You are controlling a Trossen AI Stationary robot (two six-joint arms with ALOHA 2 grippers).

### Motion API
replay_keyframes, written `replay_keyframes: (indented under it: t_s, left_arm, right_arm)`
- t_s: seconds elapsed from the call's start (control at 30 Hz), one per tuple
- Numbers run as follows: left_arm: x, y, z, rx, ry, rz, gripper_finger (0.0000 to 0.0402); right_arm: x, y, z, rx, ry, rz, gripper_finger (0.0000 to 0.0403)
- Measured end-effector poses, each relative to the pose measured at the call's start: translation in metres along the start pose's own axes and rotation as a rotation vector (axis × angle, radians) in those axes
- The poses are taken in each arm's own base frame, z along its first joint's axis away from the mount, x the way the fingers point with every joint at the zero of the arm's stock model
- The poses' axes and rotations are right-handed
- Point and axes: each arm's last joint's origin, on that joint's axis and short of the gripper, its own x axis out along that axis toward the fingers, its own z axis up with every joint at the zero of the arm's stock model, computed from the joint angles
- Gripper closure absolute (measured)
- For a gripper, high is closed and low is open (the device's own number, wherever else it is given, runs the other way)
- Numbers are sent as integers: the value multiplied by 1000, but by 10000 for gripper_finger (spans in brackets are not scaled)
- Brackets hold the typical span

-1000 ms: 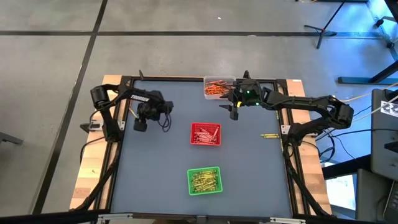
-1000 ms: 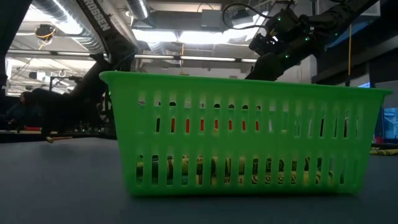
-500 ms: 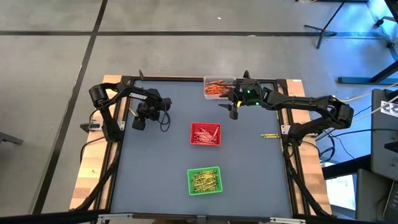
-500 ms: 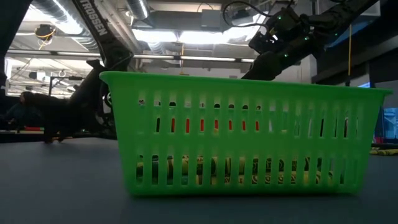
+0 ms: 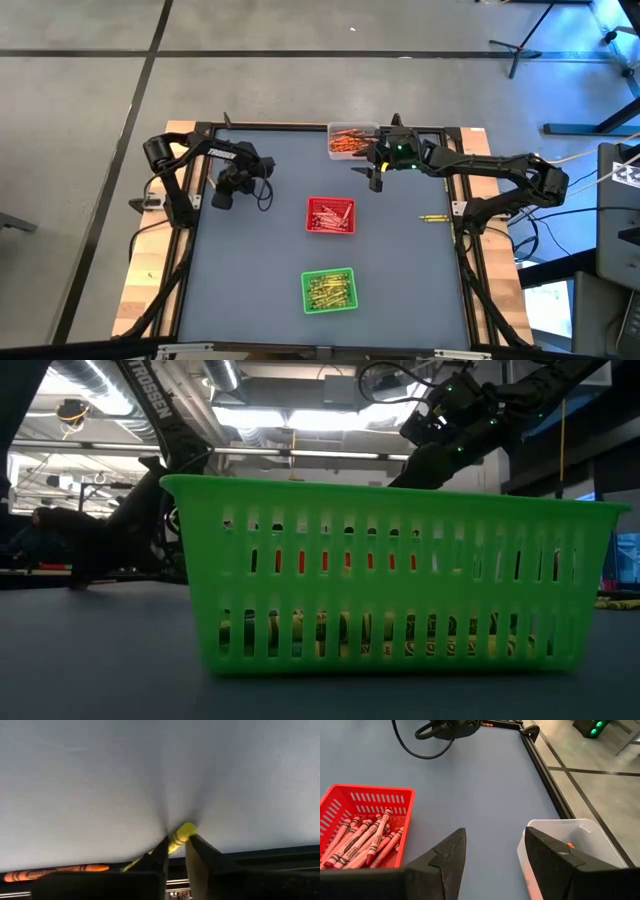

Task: Sort crayons
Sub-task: Put the yellow crayon into the green bin

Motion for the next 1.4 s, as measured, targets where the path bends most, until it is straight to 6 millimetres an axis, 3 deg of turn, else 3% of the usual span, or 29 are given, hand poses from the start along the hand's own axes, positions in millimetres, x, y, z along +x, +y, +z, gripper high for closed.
replay_keyframes:
  t_s: [0.17,0.4,0.8,1.1,1.4]
  left_arm:
    - [-6,0,2,-15,-10,-4,394]
    - [-30,-1,8,-15,-63,46,398]
    - [-101,-16,16,-100,-203,135,397]
    - [-165,-58,28,-120,-516,272,397]
    - [-205,-117,25,-101,-942,319,397]
  right_arm:
    - [0,0,0,0,0,0,203]
    - [0,0,0,0,2,1,203]
    - [0,1,-4,9,39,2,203]
    - [-20,4,-1,38,95,-34,203]
    - [-41,12,-8,150,97,-20,203]
